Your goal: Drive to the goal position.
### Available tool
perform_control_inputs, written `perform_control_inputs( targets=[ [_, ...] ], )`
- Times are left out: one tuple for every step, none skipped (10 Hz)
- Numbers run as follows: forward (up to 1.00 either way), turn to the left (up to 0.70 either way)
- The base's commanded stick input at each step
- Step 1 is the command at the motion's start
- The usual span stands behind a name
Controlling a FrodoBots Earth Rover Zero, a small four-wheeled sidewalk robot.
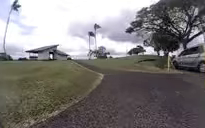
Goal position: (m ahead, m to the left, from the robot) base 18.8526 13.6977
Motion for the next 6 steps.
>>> perform_control_inputs(
  targets=[
    [0.70,0.00],
    [0.70,0.00],
    [0.70,0.00],
    [0.70,0.00],
    [0.70,0.00],
    [0.70,0.00]
  ],
)
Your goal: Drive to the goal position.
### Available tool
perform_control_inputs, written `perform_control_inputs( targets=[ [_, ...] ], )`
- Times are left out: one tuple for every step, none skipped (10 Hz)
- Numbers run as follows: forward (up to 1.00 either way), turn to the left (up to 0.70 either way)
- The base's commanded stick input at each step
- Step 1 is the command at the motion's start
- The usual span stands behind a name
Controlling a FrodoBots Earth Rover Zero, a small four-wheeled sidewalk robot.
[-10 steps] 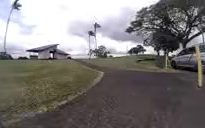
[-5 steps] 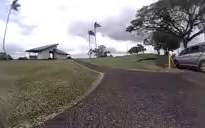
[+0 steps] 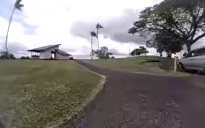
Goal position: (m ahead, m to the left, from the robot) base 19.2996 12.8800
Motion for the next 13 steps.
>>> perform_control_inputs(
  targets=[
    [0.70,0.00],
    [0.70,0.00],
    [0.70,0.00],
    [0.70,0.00],
    [0.70,0.00],
    [0.70,0.00],
    [0.70,0.00],
    [0.70,0.00],
    [0.70,0.00],
    [0.70,0.00],
    [0.70,-0.01],
    [0.70,-0.16],
    [0.70,-0.13]
  ],
)
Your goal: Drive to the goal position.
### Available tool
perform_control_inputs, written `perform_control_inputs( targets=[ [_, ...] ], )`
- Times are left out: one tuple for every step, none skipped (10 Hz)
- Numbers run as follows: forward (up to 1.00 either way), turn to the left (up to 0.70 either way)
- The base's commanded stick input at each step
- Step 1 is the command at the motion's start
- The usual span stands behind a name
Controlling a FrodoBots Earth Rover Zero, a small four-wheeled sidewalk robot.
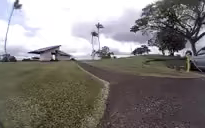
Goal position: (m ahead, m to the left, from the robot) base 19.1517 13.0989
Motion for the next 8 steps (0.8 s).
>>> perform_control_inputs(
  targets=[
    [0.70,0.00],
    [0.70,0.00],
    [0.70,0.00],
    [0.70,0.00],
    [0.70,0.00],
    [0.70,0.00],
    [0.70,0.00],
    [0.70,0.00]
  ],
)
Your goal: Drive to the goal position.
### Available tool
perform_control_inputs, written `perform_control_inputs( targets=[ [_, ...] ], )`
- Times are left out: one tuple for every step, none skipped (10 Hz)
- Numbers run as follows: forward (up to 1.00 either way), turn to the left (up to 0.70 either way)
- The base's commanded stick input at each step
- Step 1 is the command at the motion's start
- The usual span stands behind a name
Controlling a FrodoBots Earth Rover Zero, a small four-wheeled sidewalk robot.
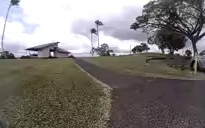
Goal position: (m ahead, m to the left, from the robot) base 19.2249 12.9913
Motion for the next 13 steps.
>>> perform_control_inputs(
  targets=[
    [0.70,0.00],
    [0.70,0.00],
    [0.70,0.00],
    [0.70,0.00],
    [0.70,0.00],
    [0.70,0.00],
    [0.70,0.00],
    [0.70,0.00],
    [0.70,0.00],
    [0.70,0.00],
    [0.70,0.00],
    [0.70,0.00],
    [0.70,0.00]
  ],
)
